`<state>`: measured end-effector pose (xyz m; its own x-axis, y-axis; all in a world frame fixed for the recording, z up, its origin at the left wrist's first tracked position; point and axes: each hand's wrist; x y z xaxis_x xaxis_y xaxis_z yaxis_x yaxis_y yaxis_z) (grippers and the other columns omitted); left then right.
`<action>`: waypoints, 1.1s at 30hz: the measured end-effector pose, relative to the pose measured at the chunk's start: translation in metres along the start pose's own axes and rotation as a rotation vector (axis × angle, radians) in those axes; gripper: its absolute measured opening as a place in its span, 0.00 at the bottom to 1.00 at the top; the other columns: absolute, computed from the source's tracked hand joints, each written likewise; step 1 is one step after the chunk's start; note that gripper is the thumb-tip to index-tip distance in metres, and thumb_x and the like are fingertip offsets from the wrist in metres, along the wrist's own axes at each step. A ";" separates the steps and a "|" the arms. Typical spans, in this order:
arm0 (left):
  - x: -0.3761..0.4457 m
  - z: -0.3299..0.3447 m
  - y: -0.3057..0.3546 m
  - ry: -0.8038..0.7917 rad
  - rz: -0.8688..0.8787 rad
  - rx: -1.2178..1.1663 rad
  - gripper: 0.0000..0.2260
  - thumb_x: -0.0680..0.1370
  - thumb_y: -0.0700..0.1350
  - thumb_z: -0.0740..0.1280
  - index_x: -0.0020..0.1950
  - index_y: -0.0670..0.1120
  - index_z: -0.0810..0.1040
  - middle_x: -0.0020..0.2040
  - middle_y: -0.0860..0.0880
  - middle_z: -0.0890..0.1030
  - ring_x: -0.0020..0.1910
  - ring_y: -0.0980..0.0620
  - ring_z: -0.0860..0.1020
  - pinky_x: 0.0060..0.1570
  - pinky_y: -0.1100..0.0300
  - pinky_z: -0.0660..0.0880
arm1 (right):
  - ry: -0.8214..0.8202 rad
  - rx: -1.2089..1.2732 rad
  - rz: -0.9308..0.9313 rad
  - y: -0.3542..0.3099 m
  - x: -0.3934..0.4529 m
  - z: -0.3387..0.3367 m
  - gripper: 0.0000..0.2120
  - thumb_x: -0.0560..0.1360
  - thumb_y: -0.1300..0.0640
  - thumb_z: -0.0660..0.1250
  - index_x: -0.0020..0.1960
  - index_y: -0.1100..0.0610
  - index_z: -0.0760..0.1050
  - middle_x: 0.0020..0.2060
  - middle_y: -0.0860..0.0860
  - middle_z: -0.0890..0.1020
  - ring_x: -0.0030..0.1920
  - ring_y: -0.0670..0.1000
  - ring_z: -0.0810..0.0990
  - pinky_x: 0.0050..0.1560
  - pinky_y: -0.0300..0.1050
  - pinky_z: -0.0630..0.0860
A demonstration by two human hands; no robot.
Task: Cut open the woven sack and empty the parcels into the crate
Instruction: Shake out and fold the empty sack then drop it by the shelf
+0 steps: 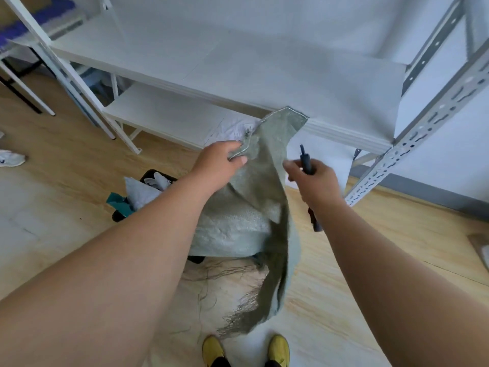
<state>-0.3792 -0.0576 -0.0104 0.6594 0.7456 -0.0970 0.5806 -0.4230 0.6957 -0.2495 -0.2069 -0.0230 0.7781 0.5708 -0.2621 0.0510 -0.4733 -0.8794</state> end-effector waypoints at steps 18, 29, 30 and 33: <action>-0.032 -0.006 -0.001 0.011 0.095 0.628 0.27 0.76 0.33 0.62 0.70 0.57 0.67 0.58 0.46 0.78 0.56 0.41 0.77 0.48 0.53 0.73 | -0.348 -0.442 -0.290 -0.046 0.006 -0.037 0.22 0.71 0.69 0.61 0.51 0.45 0.81 0.45 0.48 0.81 0.46 0.50 0.78 0.43 0.40 0.74; -0.017 -0.011 0.052 -0.077 0.273 0.953 0.13 0.78 0.42 0.62 0.61 0.52 0.76 0.57 0.44 0.77 0.57 0.41 0.76 0.48 0.51 0.72 | -0.062 -0.670 -0.456 -0.059 -0.001 -0.067 0.19 0.67 0.67 0.60 0.46 0.45 0.78 0.46 0.50 0.78 0.49 0.55 0.77 0.48 0.48 0.77; -0.016 -0.013 0.054 0.016 0.241 0.923 0.11 0.79 0.44 0.62 0.60 0.50 0.77 0.57 0.44 0.77 0.56 0.41 0.76 0.46 0.52 0.70 | 0.073 -0.611 -0.416 -0.056 0.001 -0.071 0.19 0.67 0.67 0.60 0.48 0.46 0.79 0.49 0.51 0.78 0.50 0.56 0.78 0.47 0.48 0.77; -0.017 -0.012 0.057 0.120 0.183 0.813 0.09 0.80 0.47 0.62 0.57 0.47 0.78 0.55 0.44 0.77 0.53 0.42 0.76 0.42 0.54 0.69 | 0.284 -0.575 -0.326 -0.056 -0.003 -0.080 0.15 0.70 0.62 0.66 0.55 0.52 0.77 0.57 0.53 0.74 0.49 0.57 0.77 0.43 0.46 0.72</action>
<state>-0.3629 -0.0888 0.0395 0.7479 0.6594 0.0758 0.6631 -0.7475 -0.0403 -0.2042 -0.2362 0.0586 0.7960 0.5837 0.1603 0.5691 -0.6314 -0.5267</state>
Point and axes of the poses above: each hand's wrist, its own x-axis towards the middle knuckle, its own z-axis out of the palm, y = z × x
